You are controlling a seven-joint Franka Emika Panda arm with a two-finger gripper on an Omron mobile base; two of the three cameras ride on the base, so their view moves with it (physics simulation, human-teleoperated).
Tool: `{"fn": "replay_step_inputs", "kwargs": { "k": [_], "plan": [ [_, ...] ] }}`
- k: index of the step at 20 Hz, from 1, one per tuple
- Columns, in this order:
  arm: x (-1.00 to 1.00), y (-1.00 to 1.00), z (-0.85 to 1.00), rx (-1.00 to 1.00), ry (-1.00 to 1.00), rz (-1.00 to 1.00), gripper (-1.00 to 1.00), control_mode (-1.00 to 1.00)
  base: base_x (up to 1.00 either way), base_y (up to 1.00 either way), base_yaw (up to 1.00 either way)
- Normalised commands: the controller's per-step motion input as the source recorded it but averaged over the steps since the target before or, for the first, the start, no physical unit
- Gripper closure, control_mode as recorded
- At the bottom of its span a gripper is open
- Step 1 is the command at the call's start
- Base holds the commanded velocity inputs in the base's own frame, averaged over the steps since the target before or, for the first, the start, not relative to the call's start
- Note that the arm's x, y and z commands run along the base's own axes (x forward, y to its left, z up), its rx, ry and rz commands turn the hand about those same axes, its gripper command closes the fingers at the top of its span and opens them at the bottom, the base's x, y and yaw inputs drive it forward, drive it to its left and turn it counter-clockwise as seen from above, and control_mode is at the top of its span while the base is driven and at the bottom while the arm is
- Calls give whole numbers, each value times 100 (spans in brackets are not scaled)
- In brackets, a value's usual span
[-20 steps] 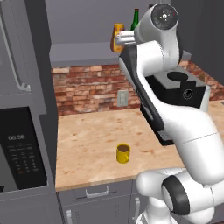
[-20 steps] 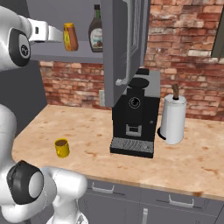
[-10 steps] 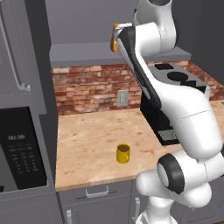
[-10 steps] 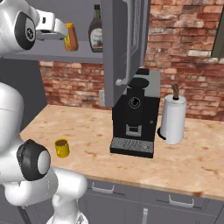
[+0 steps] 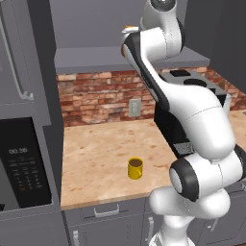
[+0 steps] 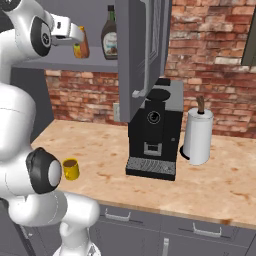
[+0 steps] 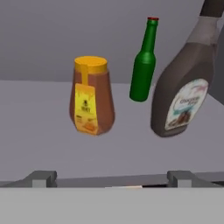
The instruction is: Pick the syrup bottle and honey bottle from the cabinet and place them next to the mug.
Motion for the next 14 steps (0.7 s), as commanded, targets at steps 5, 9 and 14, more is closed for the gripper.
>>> {"fn": "replay_step_inputs", "kwargs": {
  "k": [5,9,14],
  "plan": [
    [9,7,1,0,0,0,-100,-100,0,0,0],
    [0,14,0,0,0,0,-100,-100,0,0,0],
    [8,10,0,0,0,0,-100,-100,0,0,0]
  ]
}}
